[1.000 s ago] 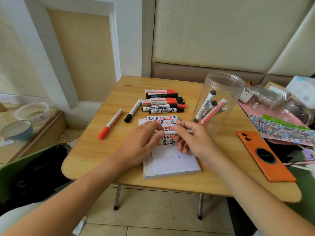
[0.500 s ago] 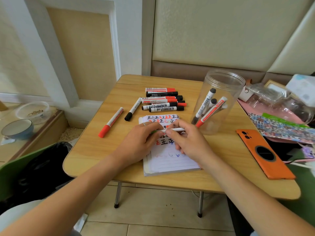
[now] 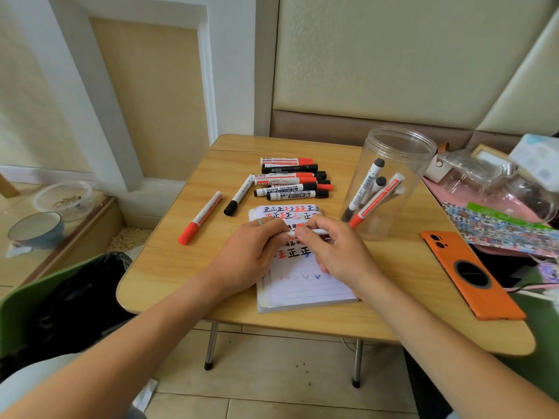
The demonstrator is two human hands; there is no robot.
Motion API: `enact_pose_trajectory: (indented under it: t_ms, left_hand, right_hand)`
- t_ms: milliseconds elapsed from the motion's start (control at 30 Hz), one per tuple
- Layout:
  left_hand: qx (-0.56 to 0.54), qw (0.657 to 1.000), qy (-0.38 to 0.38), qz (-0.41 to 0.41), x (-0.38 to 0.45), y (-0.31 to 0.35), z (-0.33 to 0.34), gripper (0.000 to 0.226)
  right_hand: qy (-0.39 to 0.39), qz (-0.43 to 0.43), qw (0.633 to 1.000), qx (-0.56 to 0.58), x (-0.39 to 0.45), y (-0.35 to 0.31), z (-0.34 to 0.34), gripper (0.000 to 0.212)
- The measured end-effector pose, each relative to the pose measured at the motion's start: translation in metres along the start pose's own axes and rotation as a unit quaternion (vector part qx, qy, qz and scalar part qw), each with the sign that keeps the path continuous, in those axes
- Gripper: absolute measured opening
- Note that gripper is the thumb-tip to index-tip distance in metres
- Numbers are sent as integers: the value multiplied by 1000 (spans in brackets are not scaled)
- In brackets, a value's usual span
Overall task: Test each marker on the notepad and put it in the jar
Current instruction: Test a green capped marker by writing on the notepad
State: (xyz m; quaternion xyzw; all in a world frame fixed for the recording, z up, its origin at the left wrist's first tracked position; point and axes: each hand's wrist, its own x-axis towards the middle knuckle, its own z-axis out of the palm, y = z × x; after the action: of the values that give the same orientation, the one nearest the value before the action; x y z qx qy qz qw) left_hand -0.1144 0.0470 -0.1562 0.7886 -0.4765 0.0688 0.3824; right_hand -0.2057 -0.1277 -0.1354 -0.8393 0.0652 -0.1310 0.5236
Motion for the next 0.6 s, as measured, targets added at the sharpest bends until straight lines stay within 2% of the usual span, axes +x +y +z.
enact_pose_trajectory:
  t_ms: [133, 233, 333, 467, 600]
  left_hand:
    - [27, 999, 19, -14, 1, 0, 1, 25]
    - [75, 997, 5, -34, 0, -1, 2, 27]
    - [68, 996, -30, -47, -1, 0, 3, 28]
    - [36, 996, 3, -80, 0, 0, 2, 31]
    - [98, 988, -10, -120, 0, -4, 6, 41]
  right_hand:
    - [-11, 21, 1000, 11, 0, -2, -1, 21]
    - [13, 41, 997, 64, 4, -4, -2, 15]
    - [70, 8, 991, 110, 8, -8, -5, 11]
    - [112, -32, 988, 101, 9, -15, -13, 8]
    - [158, -73, 983, 50, 10, -27, -26, 4]
